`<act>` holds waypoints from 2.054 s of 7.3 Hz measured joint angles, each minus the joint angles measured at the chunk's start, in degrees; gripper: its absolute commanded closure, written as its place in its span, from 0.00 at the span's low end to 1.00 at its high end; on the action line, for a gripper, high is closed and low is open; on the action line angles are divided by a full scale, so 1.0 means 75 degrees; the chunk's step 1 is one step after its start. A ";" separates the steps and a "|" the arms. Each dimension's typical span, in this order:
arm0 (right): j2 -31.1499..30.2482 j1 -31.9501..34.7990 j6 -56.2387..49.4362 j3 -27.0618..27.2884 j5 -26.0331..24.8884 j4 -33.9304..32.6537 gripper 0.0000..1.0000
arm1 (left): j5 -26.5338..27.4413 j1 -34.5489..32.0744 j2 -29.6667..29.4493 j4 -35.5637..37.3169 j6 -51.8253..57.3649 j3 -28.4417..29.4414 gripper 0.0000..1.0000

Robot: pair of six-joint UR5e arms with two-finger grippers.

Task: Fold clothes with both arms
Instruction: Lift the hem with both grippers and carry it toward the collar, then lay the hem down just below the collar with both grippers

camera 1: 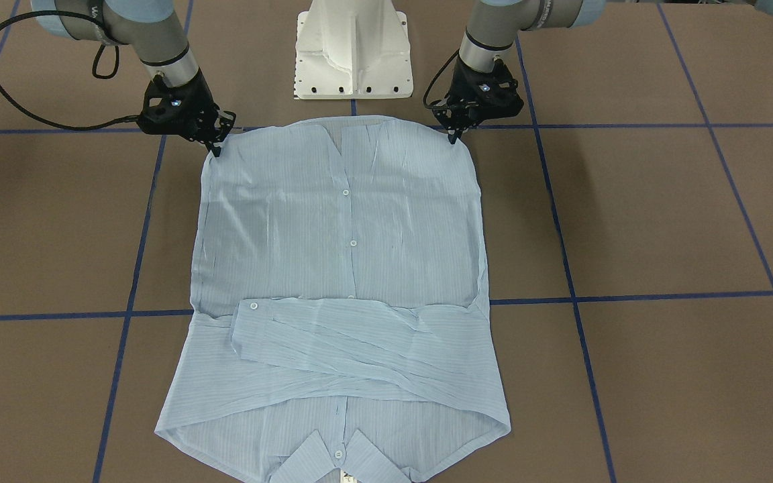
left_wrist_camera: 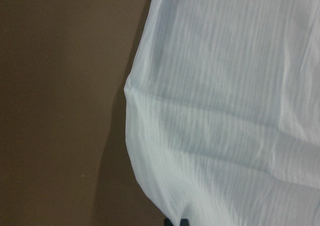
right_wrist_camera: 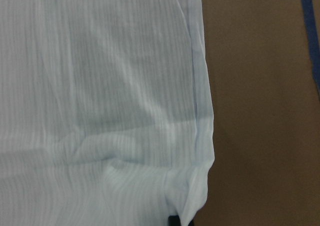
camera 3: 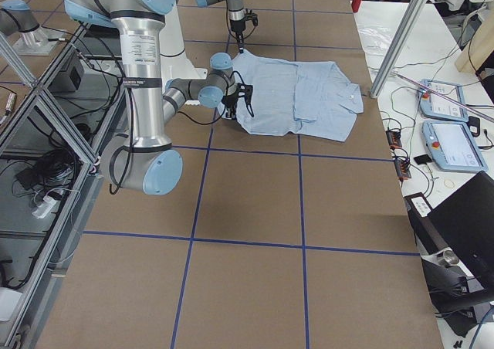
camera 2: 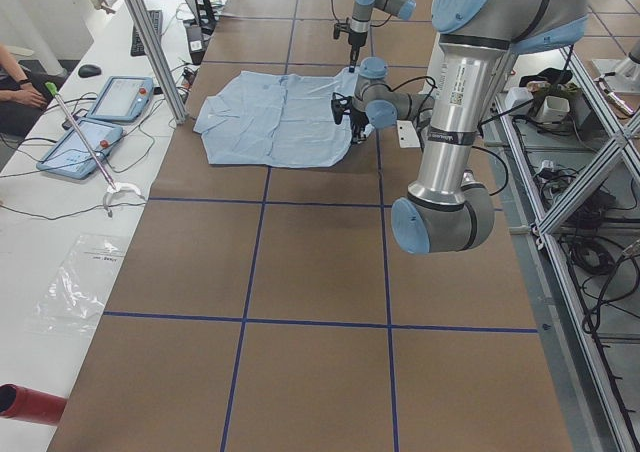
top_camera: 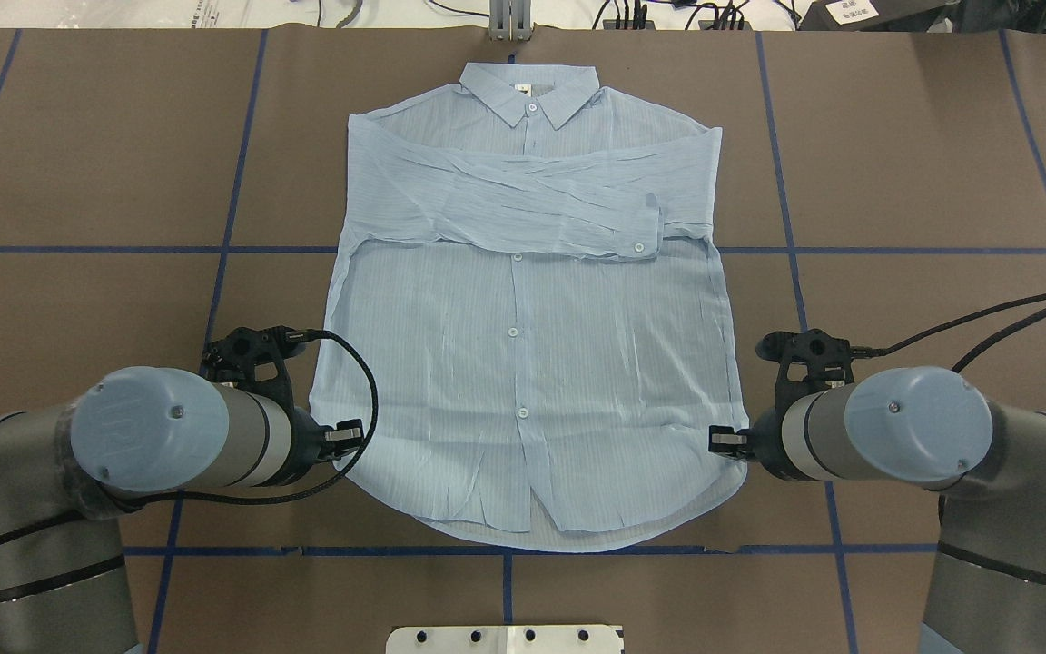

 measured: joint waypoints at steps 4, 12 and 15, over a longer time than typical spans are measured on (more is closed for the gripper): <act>0.0041 0.1217 -0.0090 0.0030 0.1316 0.0041 1.00 | -0.0432 -0.0268 0.0169 0.0007 0.0258 -0.0059 1.00; 0.2335 0.3507 -0.0292 -0.1750 0.2426 -0.0048 1.00 | -0.2072 -0.3376 -0.1676 -0.1275 0.0939 0.2311 1.00; 0.4003 0.4494 -0.1376 -0.4439 0.2947 0.0005 1.00 | -0.2468 -0.4267 -0.3123 -0.2785 0.0945 0.5032 1.00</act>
